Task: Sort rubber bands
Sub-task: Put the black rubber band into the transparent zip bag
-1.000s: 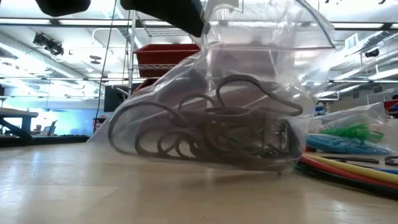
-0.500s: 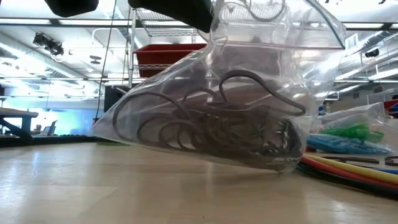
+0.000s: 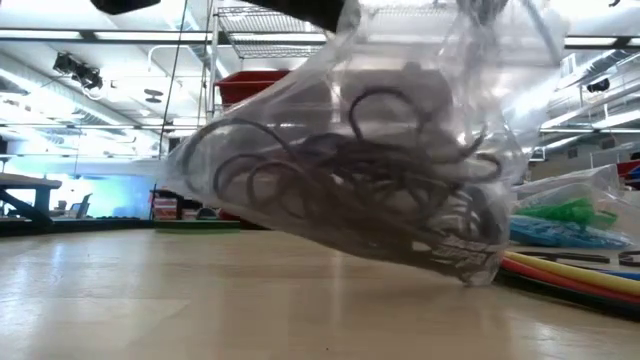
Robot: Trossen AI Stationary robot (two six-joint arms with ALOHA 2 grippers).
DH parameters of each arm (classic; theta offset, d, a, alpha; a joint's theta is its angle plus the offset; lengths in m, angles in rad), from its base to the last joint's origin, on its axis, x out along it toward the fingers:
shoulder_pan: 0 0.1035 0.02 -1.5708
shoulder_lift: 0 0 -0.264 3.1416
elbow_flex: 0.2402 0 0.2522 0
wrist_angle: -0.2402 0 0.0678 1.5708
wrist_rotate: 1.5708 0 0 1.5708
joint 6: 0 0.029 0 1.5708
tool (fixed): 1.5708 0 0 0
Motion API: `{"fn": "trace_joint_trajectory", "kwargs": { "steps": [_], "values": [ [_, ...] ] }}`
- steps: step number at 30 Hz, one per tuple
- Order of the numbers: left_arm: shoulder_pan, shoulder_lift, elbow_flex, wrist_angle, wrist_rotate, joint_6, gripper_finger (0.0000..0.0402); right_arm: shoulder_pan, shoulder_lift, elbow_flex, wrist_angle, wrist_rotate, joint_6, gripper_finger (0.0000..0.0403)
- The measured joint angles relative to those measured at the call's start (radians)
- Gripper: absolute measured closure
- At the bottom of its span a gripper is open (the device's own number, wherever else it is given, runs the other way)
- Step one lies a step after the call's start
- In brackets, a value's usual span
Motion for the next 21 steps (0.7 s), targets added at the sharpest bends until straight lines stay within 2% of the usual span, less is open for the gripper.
{"fn": "trace_joint_trajectory", "kwargs": {
  "steps": [6,12,15,21],
  "values": [
    [0.000,0.000,0.000,0.007,0.000,-0.001,0.0400,0.000,-0.001,0.000,-0.103,-0.006,0.069,0.0403],
    [0.000,0.000,0.000,0.007,0.000,-0.001,0.0400,-0.010,-0.001,0.000,-0.167,-0.105,0.174,0.0403],
    [0.000,0.000,0.000,0.007,0.000,-0.002,0.0400,-0.008,-0.001,0.000,-0.174,-0.111,0.180,0.0402],
    [0.000,0.000,0.000,-0.009,0.000,-0.006,0.0400,0.015,-0.002,0.000,-0.214,-0.116,0.241,0.0372]
  ]
}}
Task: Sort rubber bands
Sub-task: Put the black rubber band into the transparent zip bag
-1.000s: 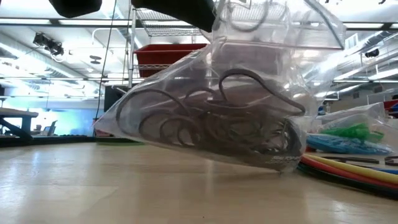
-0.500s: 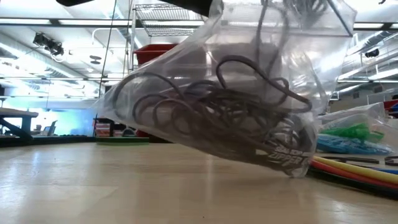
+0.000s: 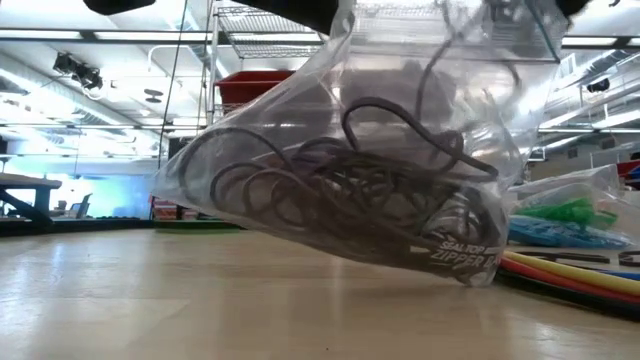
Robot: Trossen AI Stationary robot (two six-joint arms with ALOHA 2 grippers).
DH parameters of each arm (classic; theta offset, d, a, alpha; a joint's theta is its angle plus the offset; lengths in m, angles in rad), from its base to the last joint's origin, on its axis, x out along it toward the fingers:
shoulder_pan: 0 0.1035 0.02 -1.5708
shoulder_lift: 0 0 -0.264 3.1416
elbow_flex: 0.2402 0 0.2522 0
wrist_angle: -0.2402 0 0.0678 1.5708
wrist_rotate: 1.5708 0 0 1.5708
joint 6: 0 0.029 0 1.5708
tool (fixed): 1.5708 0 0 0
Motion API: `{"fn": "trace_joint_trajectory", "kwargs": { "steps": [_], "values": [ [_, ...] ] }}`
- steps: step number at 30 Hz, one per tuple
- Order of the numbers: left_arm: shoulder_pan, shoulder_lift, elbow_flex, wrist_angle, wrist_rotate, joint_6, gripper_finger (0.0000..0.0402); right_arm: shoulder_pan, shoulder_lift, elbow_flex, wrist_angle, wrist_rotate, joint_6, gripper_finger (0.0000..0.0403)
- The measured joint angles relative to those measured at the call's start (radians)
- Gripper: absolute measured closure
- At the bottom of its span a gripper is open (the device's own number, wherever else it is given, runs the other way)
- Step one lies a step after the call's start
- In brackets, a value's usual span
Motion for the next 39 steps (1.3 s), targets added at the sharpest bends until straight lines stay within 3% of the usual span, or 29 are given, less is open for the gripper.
{"fn": "trace_joint_trajectory", "kwargs": {
  "steps": [8,21,28,39],
  "values": [
    [0.000,0.000,0.000,0.011,0.000,-0.008,0.0400,0.031,0.000,0.000,-0.188,0.008,0.167,0.0320],
    [0.000,0.000,-0.001,-0.006,0.004,-0.031,0.0400,0.168,-0.001,0.001,-0.346,0.016,0.341,0.0319],
    [0.000,0.000,-0.001,-0.007,0.004,-0.052,0.0400,0.230,-0.001,-0.036,-0.576,0.072,0.469,0.0320],
    [0.000,0.000,-0.001,-0.009,0.004,-0.119,0.0400,0.254,-0.001,-0.230,-0.445,0.084,0.478,0.0318]
  ]
}}
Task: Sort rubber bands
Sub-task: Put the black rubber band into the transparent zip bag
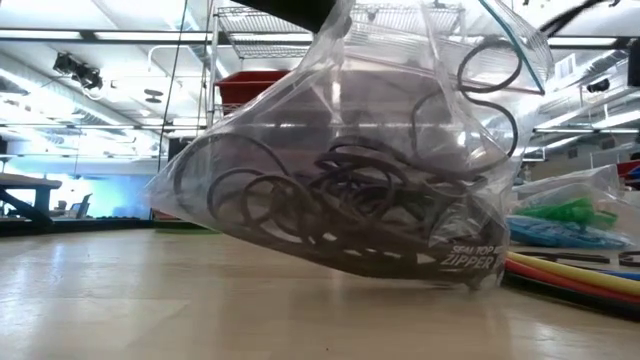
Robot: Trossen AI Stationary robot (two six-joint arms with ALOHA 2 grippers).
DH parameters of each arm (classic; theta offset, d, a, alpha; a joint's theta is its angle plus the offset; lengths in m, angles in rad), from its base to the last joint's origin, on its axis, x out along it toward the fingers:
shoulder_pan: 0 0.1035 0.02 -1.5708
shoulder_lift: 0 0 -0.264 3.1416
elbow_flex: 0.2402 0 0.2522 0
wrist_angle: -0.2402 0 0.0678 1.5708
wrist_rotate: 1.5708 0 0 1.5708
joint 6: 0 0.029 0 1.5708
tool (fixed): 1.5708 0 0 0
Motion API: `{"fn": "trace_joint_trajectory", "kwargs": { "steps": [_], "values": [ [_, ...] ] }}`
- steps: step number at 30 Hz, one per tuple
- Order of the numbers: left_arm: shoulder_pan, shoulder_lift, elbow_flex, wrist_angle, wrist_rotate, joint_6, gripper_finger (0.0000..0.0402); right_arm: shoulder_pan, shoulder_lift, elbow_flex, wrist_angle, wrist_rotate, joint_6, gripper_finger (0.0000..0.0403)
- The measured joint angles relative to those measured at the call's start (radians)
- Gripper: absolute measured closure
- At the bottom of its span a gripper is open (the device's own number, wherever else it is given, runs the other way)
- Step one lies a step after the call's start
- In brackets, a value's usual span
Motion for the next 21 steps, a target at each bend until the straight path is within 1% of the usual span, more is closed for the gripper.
{"fn": "trace_joint_trajectory", "kwargs": {
  "steps": [4,7,10,13,16,17,21],
  "values": [
    [0.000,0.000,0.000,0.021,0.000,-0.008,0.0400,-0.010,0.000,-0.091,0.092,-0.014,0.014,0.0316],
    [-0.003,0.000,0.000,0.048,0.000,-0.019,0.0400,-0.014,-0.010,-0.160,0.179,-0.028,0.091,0.0318],
    [-0.005,0.000,0.000,0.067,0.001,-0.035,0.0400,-0.003,-0.013,-0.194,0.226,-0.008,0.156,0.0327],
    [-0.005,0.000,0.000,0.071,0.018,-0.038,0.0400,0.014,-0.009,-0.187,0.207,0.019,0.171,0.0347],
    [-0.005,0.000,0.000,0.073,0.030,-0.038,0.0400,0.018,-0.004,-0.177,0.187,0.020,0.165,0.0387],
    [-0.005,0.000,0.000,0.075,0.030,-0.039,0.0400,0.018,-0.004,-0.173,0.182,0.019,0.165,0.0394],
    [-0.005,0.000,0.000,0.088,0.043,-0.057,0.0400,0.019,-0.001,-0.135,0.167,0.042,0.161,0.0401]
  ]
}}
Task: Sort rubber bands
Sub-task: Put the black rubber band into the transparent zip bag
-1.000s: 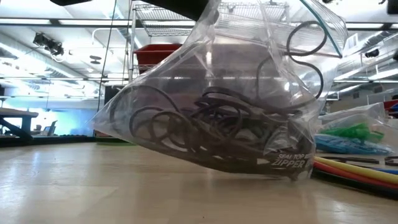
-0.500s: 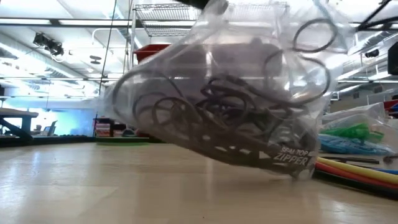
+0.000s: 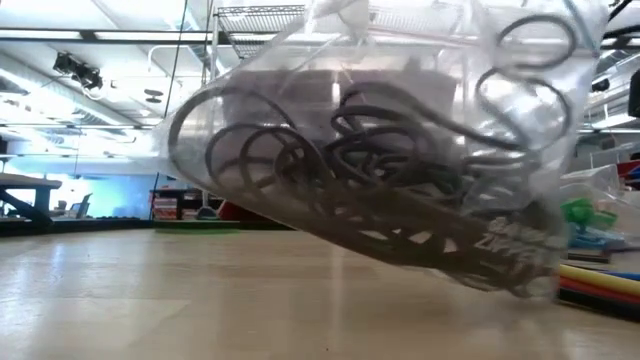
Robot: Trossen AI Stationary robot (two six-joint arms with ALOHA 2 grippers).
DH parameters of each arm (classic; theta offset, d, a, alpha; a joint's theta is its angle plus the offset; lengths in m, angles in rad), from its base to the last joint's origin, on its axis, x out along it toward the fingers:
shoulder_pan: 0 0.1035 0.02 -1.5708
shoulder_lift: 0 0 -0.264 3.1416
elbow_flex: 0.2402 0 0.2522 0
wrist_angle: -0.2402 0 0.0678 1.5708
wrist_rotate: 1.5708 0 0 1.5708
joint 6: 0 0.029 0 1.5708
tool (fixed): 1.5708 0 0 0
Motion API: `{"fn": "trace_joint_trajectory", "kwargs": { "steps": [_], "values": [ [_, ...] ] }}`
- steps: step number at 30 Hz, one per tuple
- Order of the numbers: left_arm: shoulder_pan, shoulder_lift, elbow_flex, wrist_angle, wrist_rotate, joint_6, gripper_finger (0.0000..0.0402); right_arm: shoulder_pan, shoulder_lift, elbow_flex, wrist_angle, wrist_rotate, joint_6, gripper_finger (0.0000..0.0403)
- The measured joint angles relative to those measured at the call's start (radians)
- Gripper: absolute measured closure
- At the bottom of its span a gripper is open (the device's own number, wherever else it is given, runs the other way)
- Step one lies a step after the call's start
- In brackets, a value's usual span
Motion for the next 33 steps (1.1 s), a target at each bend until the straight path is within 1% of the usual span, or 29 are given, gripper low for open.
{"fn": "trace_joint_trajectory", "kwargs": {
  "steps": [2,5,12,19,22,24,30,33],
  "values": [
    [0.000,0.000,0.000,0.006,0.010,-0.001,0.0400,0.000,0.002,0.035,-0.016,0.007,-0.022,0.0402],
    [0.000,0.000,0.000,0.006,0.014,0.000,0.0400,0.000,-0.002,0.108,-0.029,0.059,-0.083,0.0402],
    [0.000,0.000,0.000,0.010,0.014,-0.001,0.0400,0.000,-0.002,0.271,-0.131,0.130,-0.216,0.0403],
    [0.000,0.000,0.000,0.010,0.014,-0.001,0.0400,0.000,-0.003,0.439,-0.131,0.215,-0.394,0.0403],
    [0.000,0.000,0.000,0.009,0.014,-0.001,0.0400,0.000,-0.004,0.501,-0.092,0.254,-0.508,0.0403],
    [0.000,0.000,0.000,0.009,0.014,-0.001,0.0400,-0.004,-0.005,0.530,-0.030,0.263,-0.601,0.0403],
    [0.000,0.000,0.000,0.011,0.014,-0.001,0.0400,-0.035,-0.006,0.572,0.217,0.257,-0.900,0.0403],
    [0.000,0.000,0.000,0.012,0.014,-0.001,0.0400,-0.051,-0.006,0.578,0.309,0.234,-1.012,0.0403]
  ]
}}
